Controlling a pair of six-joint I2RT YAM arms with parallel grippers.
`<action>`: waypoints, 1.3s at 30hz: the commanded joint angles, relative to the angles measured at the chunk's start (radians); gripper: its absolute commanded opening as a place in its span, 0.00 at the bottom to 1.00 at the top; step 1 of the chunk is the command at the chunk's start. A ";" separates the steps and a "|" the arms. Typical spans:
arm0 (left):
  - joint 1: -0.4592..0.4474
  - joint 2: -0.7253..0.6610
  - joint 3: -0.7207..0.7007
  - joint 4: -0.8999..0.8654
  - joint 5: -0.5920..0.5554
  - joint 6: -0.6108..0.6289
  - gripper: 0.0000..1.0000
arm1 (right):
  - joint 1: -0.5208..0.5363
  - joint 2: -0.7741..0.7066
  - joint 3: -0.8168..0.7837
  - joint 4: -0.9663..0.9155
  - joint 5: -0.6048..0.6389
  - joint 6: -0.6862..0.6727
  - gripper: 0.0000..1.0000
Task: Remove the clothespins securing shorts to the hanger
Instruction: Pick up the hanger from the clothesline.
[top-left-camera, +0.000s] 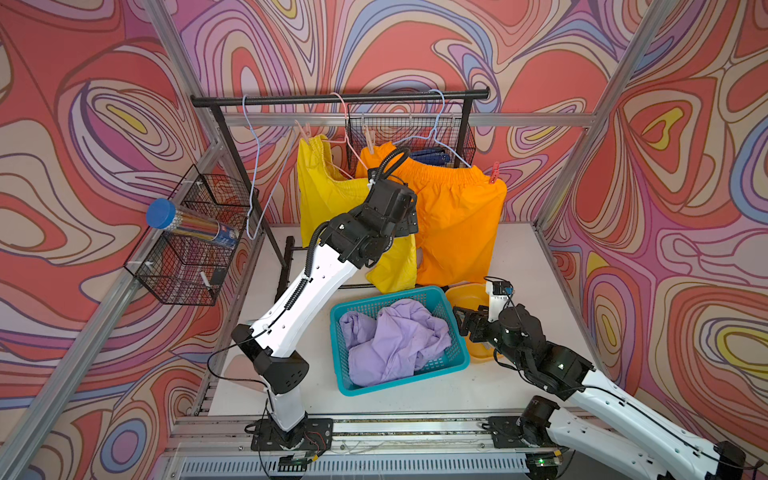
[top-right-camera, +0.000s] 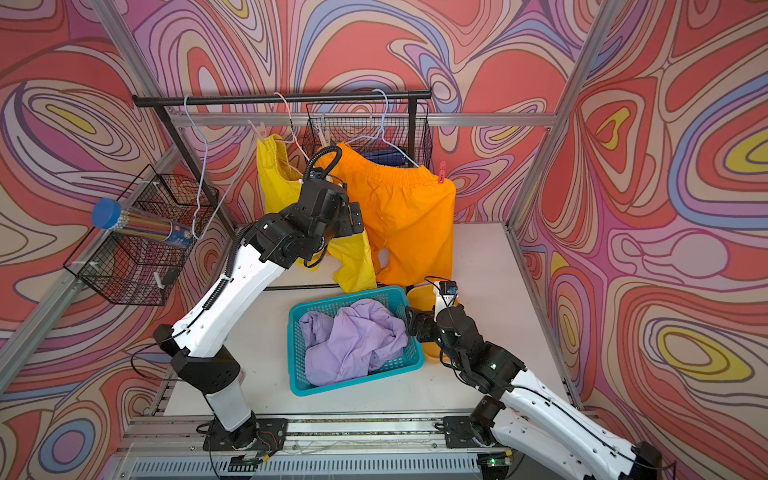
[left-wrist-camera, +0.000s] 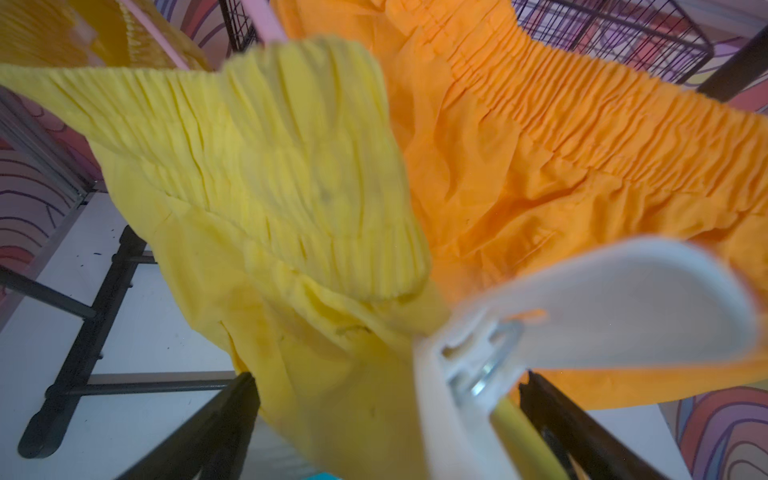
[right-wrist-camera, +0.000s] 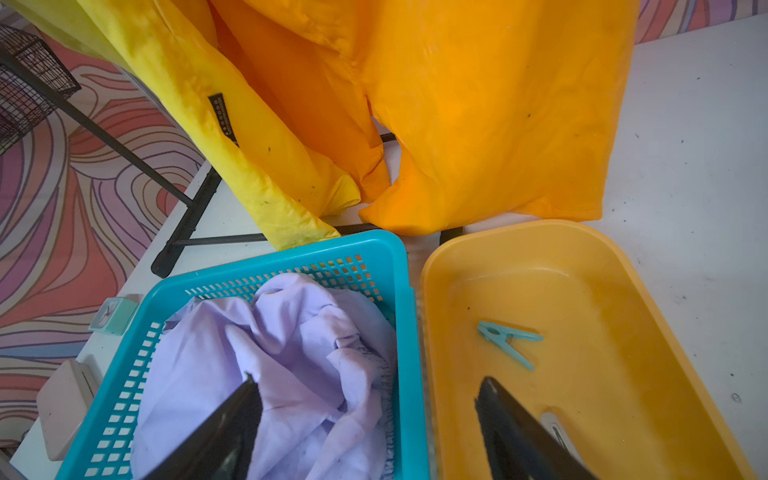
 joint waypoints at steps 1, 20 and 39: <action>0.004 0.018 0.026 -0.080 -0.074 -0.027 0.98 | 0.002 -0.008 0.003 -0.002 0.014 -0.030 0.85; 0.013 -0.096 0.058 -0.012 -0.078 0.080 0.00 | 0.002 -0.024 0.004 0.007 0.007 -0.026 0.85; 0.012 -0.470 -0.075 -0.042 -0.075 0.190 0.00 | 0.003 0.061 0.029 0.061 -0.004 -0.058 0.85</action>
